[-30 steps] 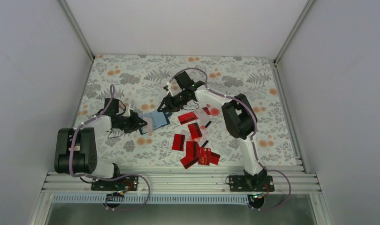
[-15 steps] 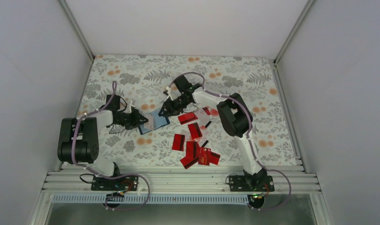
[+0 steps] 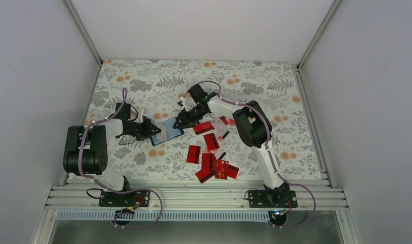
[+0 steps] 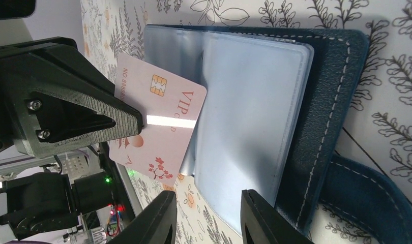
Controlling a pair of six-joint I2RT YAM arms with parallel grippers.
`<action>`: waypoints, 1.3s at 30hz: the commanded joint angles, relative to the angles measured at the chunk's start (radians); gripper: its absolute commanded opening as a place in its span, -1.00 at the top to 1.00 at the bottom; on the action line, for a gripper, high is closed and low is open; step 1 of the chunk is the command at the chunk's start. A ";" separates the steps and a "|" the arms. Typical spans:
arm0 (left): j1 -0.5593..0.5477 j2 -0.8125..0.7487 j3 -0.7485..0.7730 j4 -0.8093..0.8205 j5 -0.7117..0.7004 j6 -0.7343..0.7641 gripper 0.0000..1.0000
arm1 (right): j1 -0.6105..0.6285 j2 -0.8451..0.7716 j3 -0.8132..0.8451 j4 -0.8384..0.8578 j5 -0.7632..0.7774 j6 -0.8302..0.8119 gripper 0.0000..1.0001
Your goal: Put the credit cards into the card holder
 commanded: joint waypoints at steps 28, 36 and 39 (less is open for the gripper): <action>0.003 0.015 -0.019 0.091 0.000 -0.040 0.95 | -0.005 0.056 -0.022 -0.009 -0.003 -0.041 0.46; 0.003 -0.026 -0.060 0.073 -0.008 -0.033 0.95 | -0.004 0.062 -0.027 -0.015 -0.006 -0.049 0.47; 0.003 -0.042 -0.063 0.046 -0.024 -0.033 0.95 | -0.005 0.061 -0.028 -0.020 -0.006 -0.055 0.47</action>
